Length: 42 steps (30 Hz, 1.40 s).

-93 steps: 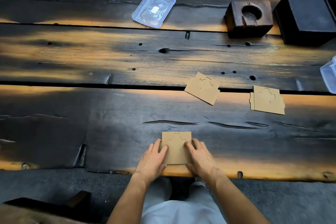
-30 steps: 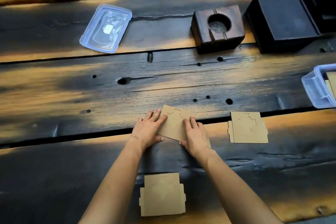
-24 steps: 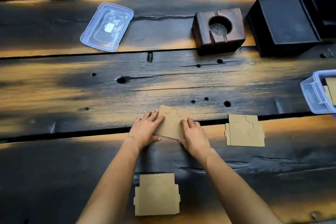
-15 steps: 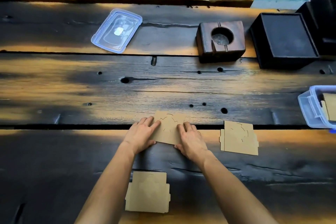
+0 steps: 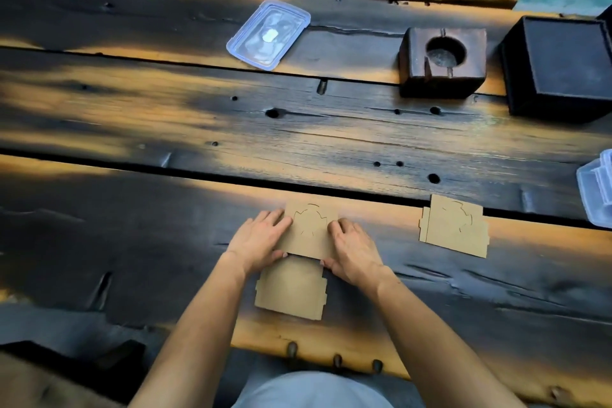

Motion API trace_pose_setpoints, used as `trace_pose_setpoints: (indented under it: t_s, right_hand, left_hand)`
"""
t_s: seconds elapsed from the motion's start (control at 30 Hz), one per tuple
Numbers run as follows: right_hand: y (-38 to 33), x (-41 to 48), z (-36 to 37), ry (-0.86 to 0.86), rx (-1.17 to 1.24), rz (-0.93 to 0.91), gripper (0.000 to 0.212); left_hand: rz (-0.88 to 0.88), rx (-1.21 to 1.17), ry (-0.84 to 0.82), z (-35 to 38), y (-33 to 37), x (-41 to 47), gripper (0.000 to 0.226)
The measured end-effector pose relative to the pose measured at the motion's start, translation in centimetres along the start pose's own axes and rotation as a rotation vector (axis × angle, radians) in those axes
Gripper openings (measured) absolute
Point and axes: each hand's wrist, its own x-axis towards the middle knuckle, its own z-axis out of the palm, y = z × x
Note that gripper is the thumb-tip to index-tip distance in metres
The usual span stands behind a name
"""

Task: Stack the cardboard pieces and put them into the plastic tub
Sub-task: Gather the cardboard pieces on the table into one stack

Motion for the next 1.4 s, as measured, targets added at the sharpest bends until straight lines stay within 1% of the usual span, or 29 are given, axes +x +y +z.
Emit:
trace_pose_setpoints:
  t_s: [0.27,0.5,0.67,0.77,1.0,1.13,1.23,1.3,1.4]
  right_hand:
    - [-4.2,-3.6,4.3,0.002,0.010,0.073,0.068]
    - [-7.0,-6.1,8.2,-0.070,-0.017,0.163,0.067]
    - [-7.8,-6.5,9.4,-0.078,0.047,0.219,0.052]
    - [-8.1,-6.3,9.7,-0.064,0.069,0.235,0.051]
    - [-7.3,-5.5,9.8,-0.072,0.080,0.252,0.061]
    - [-6.9,-5.2,9.8,-0.079,0.076,0.242,0.075]
    - [-6.8,-5.2,10.0,-0.070,0.071,0.245,0.081]
    - [-6.6,-5.3,10.1,-0.069,0.068,0.240,0.083]
    - [-6.1,-5.2,9.8,-0.057,0.104,0.234,0.086]
  left_hand:
    - [0.071,0.024,-0.009,2.8,-1.4,-4.6,0.070]
    - [0.123,0.032,-0.041,6.4,-1.2,-7.4,0.068]
    - [0.117,-0.049,-0.056,8.6,-0.7,-8.5,0.065]
    - [0.112,-0.070,-0.068,9.3,-0.6,-8.5,0.068]
    - [0.119,-0.125,-0.018,10.2,-0.6,-7.8,0.058]
    - [0.132,-0.133,-0.031,10.0,-0.9,-7.5,0.060]
    - [0.123,-0.135,-0.039,9.9,-1.0,-7.7,0.061]
    - [0.115,-0.107,-0.025,9.5,-0.9,-7.8,0.064]
    - [0.081,-0.070,0.027,8.4,-0.4,-7.8,0.081]
